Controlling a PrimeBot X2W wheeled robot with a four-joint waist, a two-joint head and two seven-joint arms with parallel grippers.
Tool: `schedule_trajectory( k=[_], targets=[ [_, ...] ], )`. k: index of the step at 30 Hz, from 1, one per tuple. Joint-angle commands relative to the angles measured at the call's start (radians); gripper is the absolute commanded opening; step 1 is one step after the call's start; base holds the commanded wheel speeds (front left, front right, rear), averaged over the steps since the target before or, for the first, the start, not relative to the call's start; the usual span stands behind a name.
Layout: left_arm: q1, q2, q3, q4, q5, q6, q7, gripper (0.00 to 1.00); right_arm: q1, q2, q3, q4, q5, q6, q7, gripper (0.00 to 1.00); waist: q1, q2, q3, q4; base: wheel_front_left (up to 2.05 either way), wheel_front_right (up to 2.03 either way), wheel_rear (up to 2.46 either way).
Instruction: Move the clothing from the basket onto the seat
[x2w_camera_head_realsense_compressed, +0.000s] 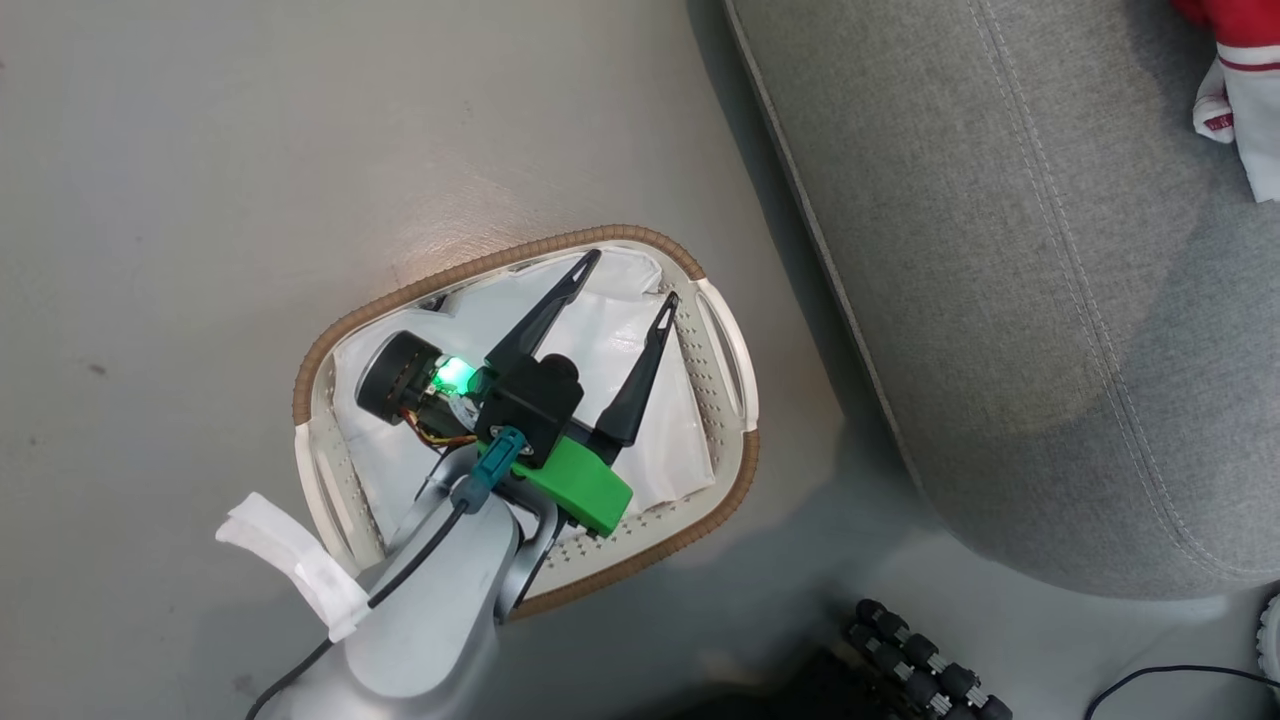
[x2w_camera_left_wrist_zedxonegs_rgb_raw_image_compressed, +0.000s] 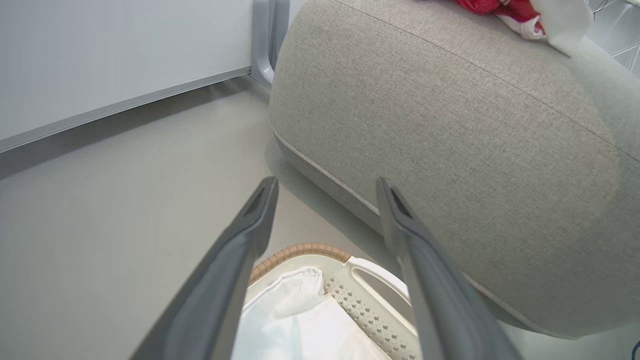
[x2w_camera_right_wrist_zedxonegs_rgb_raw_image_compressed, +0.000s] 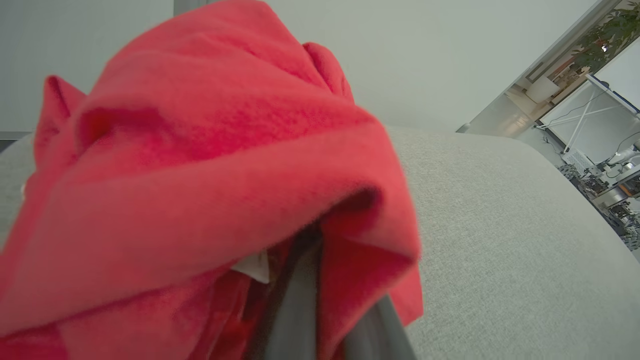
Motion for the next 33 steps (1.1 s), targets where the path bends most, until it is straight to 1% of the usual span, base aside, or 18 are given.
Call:
schedule_trajectory(
  k=[1, 9, 13, 16, 22, 26, 30, 33],
  targets=[
    [-0.01, 0.012, 0.007, 0.002, 0.005, 0.005, -0.001, 1.0, 0.024, 0.005, -0.003, -0.015, -0.008, -0.001, -0.005, 1.0, -0.0002, -0.0001, -0.005, -0.004, 0.0, 0.0, 0.0],
    [0.021, 0.011, 0.024, 0.001, -0.014, 0.006, -0.001, 1.0, 0.15, 0.027, -0.012, -0.132, -0.008, -0.001, -0.005, 1.0, -0.0002, -0.0001, -0.064, -0.017, 0.0, 0.0, 0.0],
    [0.032, 0.004, 0.037, -0.01, -0.025, 0.002, -0.001, 1.0, 0.226, 0.036, -0.007, -0.186, -0.017, -0.001, -0.005, 1.0, -0.0002, -0.0001, -0.115, -0.015, 0.0, 0.0, 0.0],
    [0.045, -0.003, 0.048, -0.016, -0.037, -0.002, -0.001, 1.0, 0.267, 0.028, 0.007, -0.211, -0.016, -0.001, -0.005, 1.0, -0.0002, -0.0001, -0.162, -0.006, 0.0, 0.0, 0.0],
    [0.075, -0.018, 0.082, -0.027, -0.062, -0.007, -0.001, 1.0, 0.298, 0.01, 0.033, -0.234, -0.003, -0.001, -0.005, 1.0, -0.0002, -0.0001, -0.262, 0.031, 0.0, 0.0, 0.0],
    [0.101, -0.024, 0.113, -0.037, -0.082, -0.006, -0.001, 1.0, 0.302, 0.006, 0.053, -0.237, 0.012, -0.001, -0.005, 1.0, -0.0002, -0.0001, -0.33, 0.069, 0.0, 0.0, 0.0],
    [0.136, -0.029, 0.155, -0.046, -0.105, 0.0, -0.001, 1.0, 0.309, 0.015, 0.071, -0.216, 0.025, -0.001, -0.005, 1.0, -0.0002, -0.0001, -0.397, 0.11, 0.0, 0.0, 0.0],
    [0.165, -0.03, 0.196, -0.051, -0.118, 0.009, -0.001, 1.0, 0.317, 0.041, 0.09, -0.214, 0.029, -0.001, -0.005, 1.0, -0.0002, -0.0001, -0.44, 0.135, 0.0, 0.0, 0.0]
  ],
)
